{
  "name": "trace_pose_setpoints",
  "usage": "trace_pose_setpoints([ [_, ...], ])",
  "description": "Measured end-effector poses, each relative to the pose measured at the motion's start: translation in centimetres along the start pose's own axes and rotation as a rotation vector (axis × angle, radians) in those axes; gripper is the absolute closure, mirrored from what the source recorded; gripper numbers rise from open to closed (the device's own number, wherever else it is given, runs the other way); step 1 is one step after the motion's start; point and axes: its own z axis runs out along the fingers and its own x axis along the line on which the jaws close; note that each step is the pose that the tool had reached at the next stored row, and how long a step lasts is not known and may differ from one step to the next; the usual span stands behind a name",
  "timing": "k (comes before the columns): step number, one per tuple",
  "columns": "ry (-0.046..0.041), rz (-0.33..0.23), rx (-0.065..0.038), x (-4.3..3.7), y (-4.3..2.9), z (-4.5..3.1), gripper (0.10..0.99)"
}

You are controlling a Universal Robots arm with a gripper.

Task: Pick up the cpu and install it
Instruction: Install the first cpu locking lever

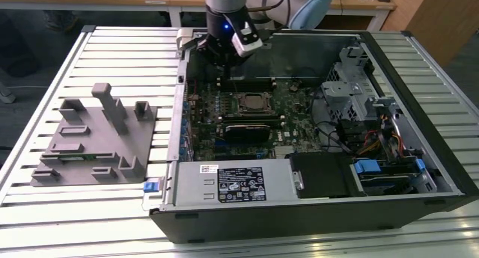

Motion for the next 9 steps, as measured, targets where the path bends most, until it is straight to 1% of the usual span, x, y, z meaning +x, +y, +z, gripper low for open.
trace_pose_setpoints([
  [4, -0.0001, 0.0, 0.0, -0.45, 0.02, 0.02, 0.98],
  [9, -0.0001, 0.0, 0.0, -1.76, 0.06, 0.06, 0.98],
])
